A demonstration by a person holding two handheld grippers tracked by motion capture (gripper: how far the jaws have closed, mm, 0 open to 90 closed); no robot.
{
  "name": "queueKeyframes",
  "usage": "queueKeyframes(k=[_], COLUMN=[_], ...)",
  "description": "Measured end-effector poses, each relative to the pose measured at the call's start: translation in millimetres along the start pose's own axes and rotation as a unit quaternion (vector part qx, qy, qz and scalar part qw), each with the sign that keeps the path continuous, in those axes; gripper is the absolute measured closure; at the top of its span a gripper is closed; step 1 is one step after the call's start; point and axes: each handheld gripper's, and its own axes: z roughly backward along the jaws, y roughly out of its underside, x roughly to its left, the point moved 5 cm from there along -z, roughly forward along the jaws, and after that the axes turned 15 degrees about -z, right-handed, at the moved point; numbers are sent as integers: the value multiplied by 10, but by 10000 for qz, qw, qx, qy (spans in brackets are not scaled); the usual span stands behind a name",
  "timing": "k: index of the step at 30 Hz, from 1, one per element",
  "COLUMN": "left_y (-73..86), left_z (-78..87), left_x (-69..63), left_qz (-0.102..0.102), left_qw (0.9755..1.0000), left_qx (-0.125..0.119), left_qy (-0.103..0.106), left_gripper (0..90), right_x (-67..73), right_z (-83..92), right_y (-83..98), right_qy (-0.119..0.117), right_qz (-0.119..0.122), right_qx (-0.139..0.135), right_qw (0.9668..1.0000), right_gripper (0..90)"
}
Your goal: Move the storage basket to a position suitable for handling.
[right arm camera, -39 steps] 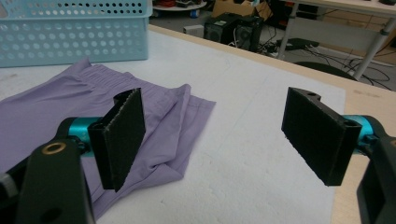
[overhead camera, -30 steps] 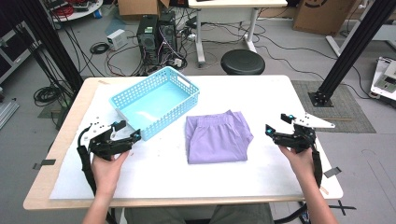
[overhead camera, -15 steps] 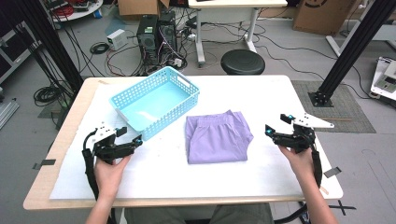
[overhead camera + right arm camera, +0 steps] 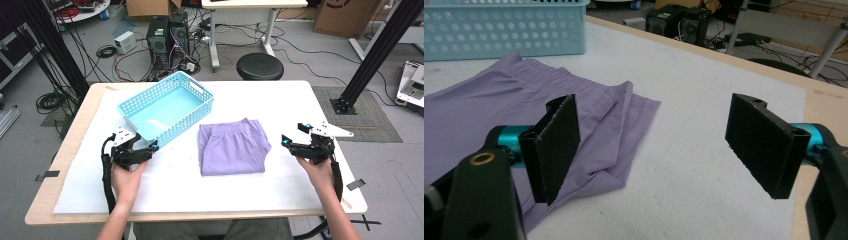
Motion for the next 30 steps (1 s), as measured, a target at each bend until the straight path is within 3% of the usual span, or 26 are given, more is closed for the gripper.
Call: queueKeyframes(k=[8,13,17,19,24,26,27,30], left_y=[4,9,27,53,55,55,70,71], left_z=[-19,-34,-65,-111,-86,-83,-95,-93], left_x=[27,33,21,16,51,51,57,63], left_qz=[71,12,-88,16,163,150,158,144], left_qw=[9999,10000,9998,9995,9996,9997,9997,9997], left_qx=[-27,-31,117,273,203,190,190,182], left_qy=[-83,-94,-120,-130,-106,-78,32,25], left_gripper=[275,266,249,251,328,421,424,425], right_x=[8,7,13,33,68,76,107,150], right_z=[-9,-17,-30,-51,-77,-91,-117,-147], right_y=[6,10,21,28,28,24,23,22], right_qy=[-18,-27,-30,-41,-100,-117,-148,-182], right_qz=[12,24,5,33,34,43,25,51], right_qx=[17,26,79,100,118,119,155,176], right_qw=[10000,10000,10000,9999,9999,9999,9998,9997], right_gripper=[221,221,221,221,231,231,231,231])
